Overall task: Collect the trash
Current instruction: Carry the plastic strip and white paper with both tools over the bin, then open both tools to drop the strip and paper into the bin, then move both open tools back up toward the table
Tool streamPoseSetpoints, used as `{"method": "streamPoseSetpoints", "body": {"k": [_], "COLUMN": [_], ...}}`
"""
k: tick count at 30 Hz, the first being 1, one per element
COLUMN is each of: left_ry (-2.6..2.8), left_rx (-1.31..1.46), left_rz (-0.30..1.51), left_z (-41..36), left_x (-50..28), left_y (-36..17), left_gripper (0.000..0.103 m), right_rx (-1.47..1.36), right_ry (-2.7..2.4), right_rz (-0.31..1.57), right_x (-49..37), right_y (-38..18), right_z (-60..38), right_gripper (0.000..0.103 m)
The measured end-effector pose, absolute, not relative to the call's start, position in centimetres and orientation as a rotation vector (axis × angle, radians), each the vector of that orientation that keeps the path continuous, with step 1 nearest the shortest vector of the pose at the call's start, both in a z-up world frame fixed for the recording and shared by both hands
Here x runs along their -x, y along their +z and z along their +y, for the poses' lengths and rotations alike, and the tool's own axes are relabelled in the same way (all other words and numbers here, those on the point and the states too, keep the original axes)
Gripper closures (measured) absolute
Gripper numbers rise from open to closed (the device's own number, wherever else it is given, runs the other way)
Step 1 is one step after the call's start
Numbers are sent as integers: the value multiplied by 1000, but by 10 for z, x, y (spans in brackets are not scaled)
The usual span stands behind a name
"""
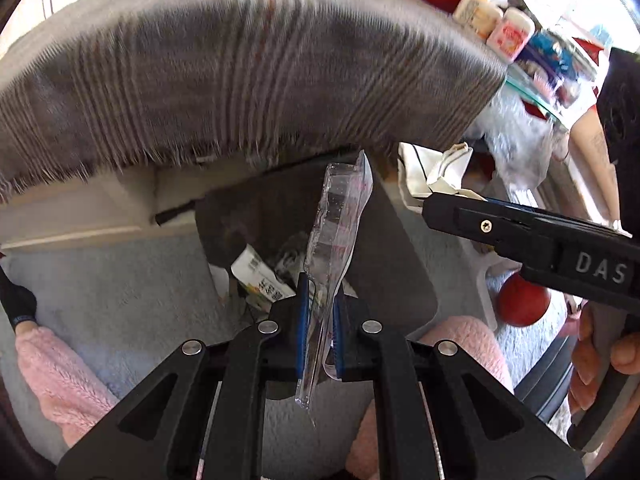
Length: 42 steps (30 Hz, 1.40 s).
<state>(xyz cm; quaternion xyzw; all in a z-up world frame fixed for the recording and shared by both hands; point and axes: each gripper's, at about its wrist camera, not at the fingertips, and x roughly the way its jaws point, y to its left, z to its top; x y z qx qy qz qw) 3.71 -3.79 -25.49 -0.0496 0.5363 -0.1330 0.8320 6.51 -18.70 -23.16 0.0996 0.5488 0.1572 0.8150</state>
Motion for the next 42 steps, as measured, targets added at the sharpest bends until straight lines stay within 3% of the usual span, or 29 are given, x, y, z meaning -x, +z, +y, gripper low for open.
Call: {"method": "streamPoseSetpoints", "body": {"k": [15, 18, 28, 34, 42], "left_ry": [-301, -285, -238, -224, -200], "left_rx": [147, 165, 155, 166, 155], "left_rz": [1265, 1278, 1236, 1134, 1060], "left_z": [-33, -30, -17, -5, 11], "left_x": [-54, -59, -60, -56, -62], "left_y": [-306, -309, -288, -244, -194], "left_gripper": [92, 77, 37, 11, 8], "right_rx": [-264, -271, -286, -311, -356], "right_ry": [358, 350, 308, 336, 312], "right_rz": [1301, 1316, 1274, 1212, 1136], "right_x": [-79, -84, -86, -78, -87], "right_y": [-280, -284, -267, -239, -203], "right_z": [-170, -171, -193, -210, -234], "right_gripper": [42, 40, 8, 4, 4]}}
